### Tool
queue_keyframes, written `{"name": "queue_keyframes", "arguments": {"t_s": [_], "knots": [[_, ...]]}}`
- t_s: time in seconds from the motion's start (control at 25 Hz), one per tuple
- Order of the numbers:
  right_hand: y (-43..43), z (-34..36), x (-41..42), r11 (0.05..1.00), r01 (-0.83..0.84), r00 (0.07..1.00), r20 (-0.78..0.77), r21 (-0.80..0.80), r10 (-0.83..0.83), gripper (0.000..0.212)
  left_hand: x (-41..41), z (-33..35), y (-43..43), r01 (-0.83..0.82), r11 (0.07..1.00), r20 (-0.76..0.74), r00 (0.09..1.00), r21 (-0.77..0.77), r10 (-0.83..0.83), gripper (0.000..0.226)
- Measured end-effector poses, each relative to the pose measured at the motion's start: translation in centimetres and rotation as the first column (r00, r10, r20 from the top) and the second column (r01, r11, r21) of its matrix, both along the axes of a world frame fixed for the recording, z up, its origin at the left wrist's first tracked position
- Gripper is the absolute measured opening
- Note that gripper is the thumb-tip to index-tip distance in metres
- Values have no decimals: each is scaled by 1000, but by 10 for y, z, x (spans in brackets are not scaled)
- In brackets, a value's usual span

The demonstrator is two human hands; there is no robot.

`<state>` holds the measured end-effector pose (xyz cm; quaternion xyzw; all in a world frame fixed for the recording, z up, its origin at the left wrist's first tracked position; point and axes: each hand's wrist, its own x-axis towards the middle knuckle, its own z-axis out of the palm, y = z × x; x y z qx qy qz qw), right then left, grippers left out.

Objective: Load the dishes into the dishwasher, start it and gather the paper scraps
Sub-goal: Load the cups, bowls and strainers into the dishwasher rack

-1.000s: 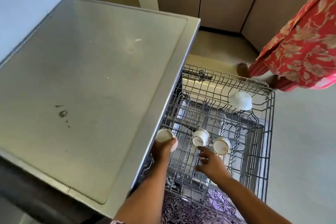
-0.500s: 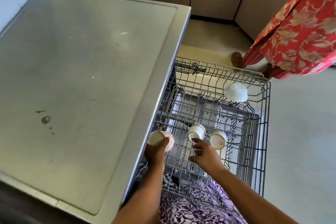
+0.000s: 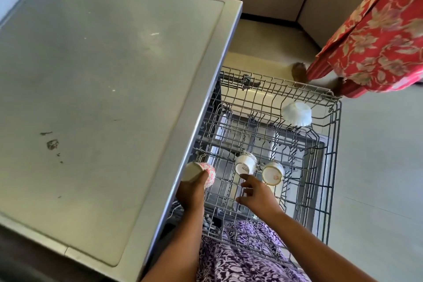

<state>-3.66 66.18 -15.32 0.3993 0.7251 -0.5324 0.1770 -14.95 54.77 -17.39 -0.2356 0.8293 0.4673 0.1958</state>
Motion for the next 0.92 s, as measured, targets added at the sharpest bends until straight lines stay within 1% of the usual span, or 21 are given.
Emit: {"name": "queue_keyframes", "arguments": {"t_s": [0.08,0.2,0.28,0.4,0.48,0.64,0.84,0.92], "knots": [[1,-1,1,1000,13,1000,2,-2,-13,67,2,2,-1,24,1000,4,1000,11,-24,56],[2,-1,0,1000,27,1000,-13,-6,-27,67,-1,1,1,35,999,13,999,16,-35,49],[2,-2,2,999,33,999,-18,-5,-33,68,-3,-3,0,50,999,32,998,1,-50,51],[4,-3,5,999,32,999,-10,1,-32,69,-6,-7,-1,50,998,60,997,27,-51,50],[4,-3,6,1000,23,1000,-6,1,-23,69,-9,-6,0,33,999,65,997,26,-35,56],[3,-3,7,1000,21,1000,-11,5,-21,69,-15,-6,5,54,999,74,996,-6,-54,63],[2,-1,8,1000,15,1000,-10,5,-15,69,-3,7,0,96,994,16,995,-48,-95,55],[2,-1,8,1000,18,1000,-10,8,-18,68,-1,10,-3,70,997,-7,998,-30,-70,53]]}}
